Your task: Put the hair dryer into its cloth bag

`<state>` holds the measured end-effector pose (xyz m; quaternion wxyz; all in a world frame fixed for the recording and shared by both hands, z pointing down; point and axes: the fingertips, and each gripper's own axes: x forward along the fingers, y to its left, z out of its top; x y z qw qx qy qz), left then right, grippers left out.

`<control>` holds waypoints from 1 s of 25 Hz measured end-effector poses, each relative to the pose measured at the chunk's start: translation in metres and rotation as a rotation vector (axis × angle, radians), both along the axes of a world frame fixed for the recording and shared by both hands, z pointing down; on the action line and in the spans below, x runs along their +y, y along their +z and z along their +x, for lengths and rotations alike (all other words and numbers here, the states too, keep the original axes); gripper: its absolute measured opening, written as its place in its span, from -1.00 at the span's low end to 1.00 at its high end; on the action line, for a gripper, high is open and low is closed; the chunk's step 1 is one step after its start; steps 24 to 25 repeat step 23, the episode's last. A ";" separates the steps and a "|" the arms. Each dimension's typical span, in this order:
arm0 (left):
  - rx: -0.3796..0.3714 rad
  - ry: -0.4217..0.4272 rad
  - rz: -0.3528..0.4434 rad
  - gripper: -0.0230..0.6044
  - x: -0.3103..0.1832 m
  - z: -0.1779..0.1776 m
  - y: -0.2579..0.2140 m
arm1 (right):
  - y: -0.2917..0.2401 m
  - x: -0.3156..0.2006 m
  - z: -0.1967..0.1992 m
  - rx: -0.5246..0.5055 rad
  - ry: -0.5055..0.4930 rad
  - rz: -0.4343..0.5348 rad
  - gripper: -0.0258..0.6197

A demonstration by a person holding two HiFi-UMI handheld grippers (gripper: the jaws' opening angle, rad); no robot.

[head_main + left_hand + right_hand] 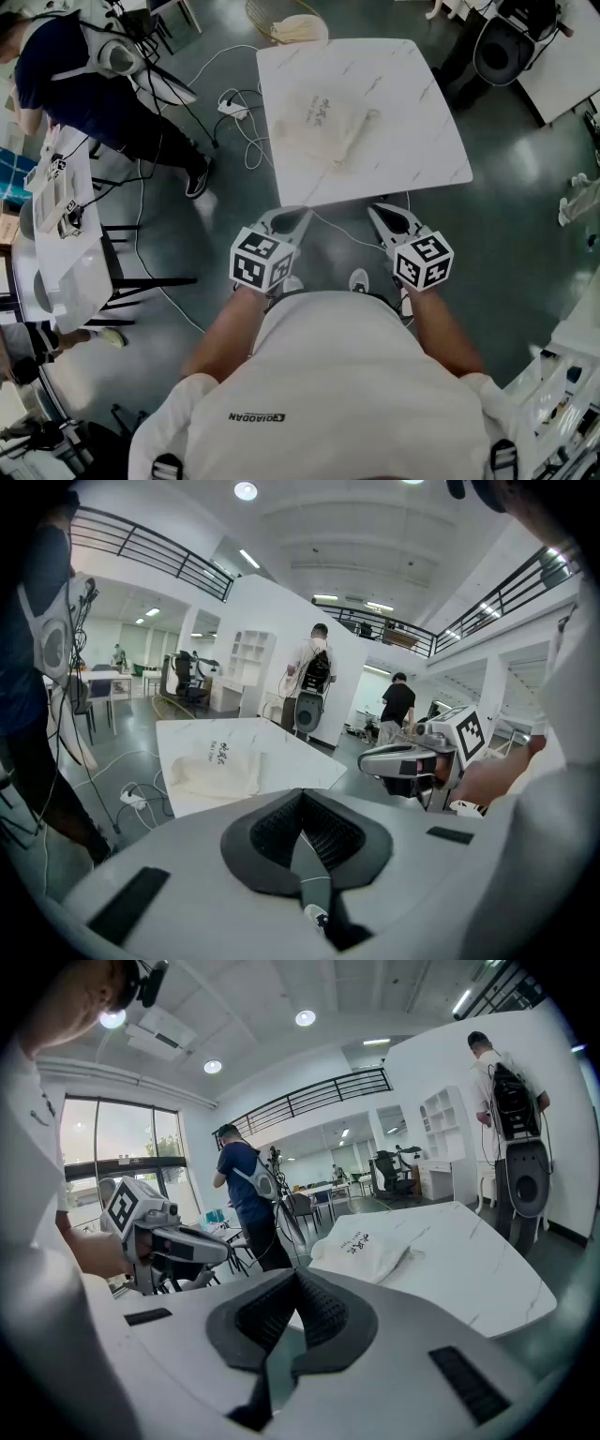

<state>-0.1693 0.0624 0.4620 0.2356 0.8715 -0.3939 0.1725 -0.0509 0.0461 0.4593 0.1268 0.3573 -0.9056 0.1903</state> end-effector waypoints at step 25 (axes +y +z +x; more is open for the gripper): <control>-0.006 -0.016 0.006 -0.84 -0.010 -0.002 0.001 | 0.000 -0.012 -0.001 0.004 -0.026 0.003 -0.85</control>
